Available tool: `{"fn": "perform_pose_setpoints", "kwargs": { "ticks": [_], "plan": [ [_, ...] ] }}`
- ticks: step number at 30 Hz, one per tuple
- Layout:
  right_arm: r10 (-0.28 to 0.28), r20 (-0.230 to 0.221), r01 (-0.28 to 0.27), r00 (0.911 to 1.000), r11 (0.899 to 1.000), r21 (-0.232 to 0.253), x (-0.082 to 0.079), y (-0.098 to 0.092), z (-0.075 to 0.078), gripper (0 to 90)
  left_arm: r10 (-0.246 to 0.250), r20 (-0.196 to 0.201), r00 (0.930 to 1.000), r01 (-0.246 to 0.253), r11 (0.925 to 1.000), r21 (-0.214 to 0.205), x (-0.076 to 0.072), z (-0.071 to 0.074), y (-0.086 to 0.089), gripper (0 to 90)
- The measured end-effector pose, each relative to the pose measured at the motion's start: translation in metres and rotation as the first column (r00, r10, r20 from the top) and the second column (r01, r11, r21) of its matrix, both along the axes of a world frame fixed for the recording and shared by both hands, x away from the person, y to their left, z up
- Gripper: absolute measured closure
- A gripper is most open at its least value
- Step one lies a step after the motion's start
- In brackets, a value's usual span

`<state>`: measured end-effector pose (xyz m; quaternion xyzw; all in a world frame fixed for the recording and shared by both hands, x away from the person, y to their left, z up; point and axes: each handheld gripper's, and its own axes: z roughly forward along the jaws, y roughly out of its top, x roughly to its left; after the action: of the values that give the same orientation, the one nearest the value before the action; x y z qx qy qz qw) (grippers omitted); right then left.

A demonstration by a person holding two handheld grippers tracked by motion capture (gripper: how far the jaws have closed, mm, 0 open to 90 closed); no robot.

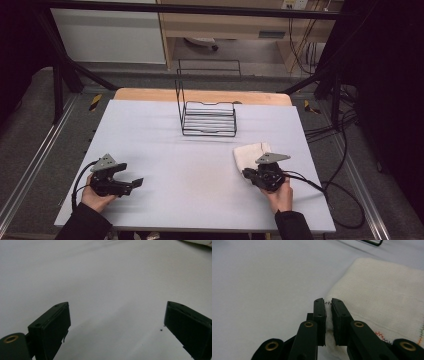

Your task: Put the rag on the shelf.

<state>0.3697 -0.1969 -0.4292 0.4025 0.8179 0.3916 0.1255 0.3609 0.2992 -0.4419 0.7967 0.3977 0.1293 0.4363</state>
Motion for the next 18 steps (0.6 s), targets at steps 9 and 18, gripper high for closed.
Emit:
{"fn": "perform_pose_setpoints", "kwargs": {
  "ticks": [9,18],
  "plan": [
    [0.043,-0.01,-0.043,0.999,0.999,0.011,-0.009,0.016,-0.002,82.5,0.002,-0.003,1.0,-0.002,1.0,0.002,0.0,0.0,0.0,6.5],
    [0.096,-0.015,-0.096,0.9952,0.995,0.012,-0.016,0.031,-0.004,82.5,0.003,-0.003,1.0,-0.003,1.0,0.0,0.0,0.0,0.0,6.5]
  ]
}}
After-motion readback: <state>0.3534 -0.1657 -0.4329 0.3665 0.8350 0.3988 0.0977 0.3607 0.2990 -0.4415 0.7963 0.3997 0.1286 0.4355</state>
